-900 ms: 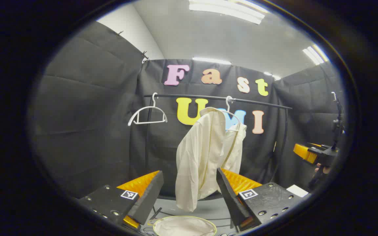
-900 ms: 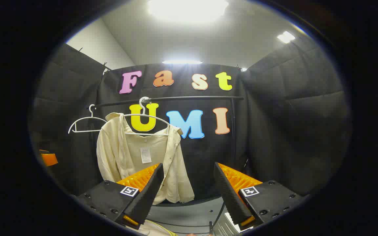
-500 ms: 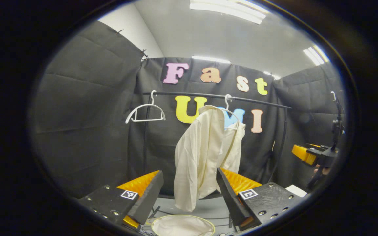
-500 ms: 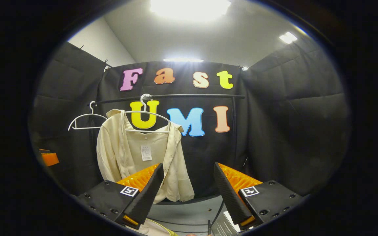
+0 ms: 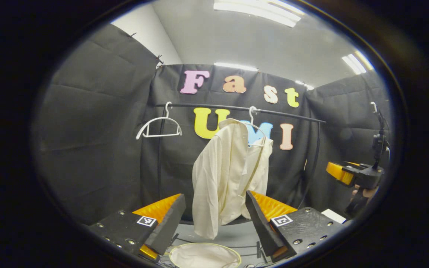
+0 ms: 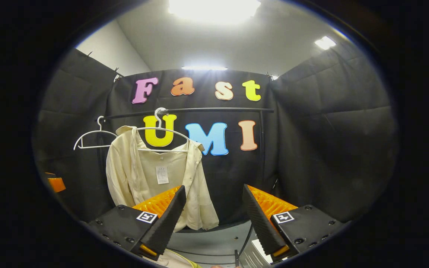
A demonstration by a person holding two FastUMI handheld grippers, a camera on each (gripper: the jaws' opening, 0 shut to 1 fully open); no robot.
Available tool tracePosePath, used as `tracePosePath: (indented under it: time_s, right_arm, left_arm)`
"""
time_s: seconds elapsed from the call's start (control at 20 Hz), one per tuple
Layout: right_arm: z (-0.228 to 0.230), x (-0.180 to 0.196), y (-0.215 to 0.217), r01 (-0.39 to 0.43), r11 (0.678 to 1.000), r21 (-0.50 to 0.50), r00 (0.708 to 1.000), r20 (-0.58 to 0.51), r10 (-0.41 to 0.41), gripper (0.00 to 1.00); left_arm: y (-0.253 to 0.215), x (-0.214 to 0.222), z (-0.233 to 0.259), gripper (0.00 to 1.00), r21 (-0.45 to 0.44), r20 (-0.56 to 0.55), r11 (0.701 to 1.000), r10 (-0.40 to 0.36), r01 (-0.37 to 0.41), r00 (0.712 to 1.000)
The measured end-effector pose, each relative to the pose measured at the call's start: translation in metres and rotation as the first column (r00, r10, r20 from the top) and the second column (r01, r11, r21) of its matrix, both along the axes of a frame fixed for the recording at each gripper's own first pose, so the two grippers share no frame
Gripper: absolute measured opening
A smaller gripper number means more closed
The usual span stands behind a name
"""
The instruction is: Grasp the clothes on the hanger with both hands and then place them into the laundry hamper below.
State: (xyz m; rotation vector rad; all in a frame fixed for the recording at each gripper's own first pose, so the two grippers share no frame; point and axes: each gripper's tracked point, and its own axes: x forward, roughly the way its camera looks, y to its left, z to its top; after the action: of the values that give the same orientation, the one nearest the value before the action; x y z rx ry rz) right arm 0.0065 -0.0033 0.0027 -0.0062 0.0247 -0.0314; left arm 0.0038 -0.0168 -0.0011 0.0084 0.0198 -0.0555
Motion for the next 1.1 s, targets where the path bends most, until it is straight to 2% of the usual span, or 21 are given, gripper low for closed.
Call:
tracePosePath:
  time_s: [0.4,0.55,1.1]
  right_arm:
    - [0.007,0.045,0.008,-0.035,0.999,-0.038,0.999,0.02,0.035,0.95]
    - [0.002,0.074,0.012,-0.074,0.997,-0.008,0.997,-0.006,0.074,0.96]
    - [-0.028,0.175,-0.007,-0.137,0.99,0.017,0.989,-0.045,0.138,0.97]
  left_arm:
    - [-0.021,0.032,0.014,0.94,0.029,0.01,1.0,0.0,-0.001,1.0]
    - [-0.035,0.059,0.024,0.94,0.042,0.021,0.999,0.018,-0.019,1.0]
    - [-0.106,0.184,0.05,0.94,0.038,0.074,0.996,0.078,-0.081,0.994]
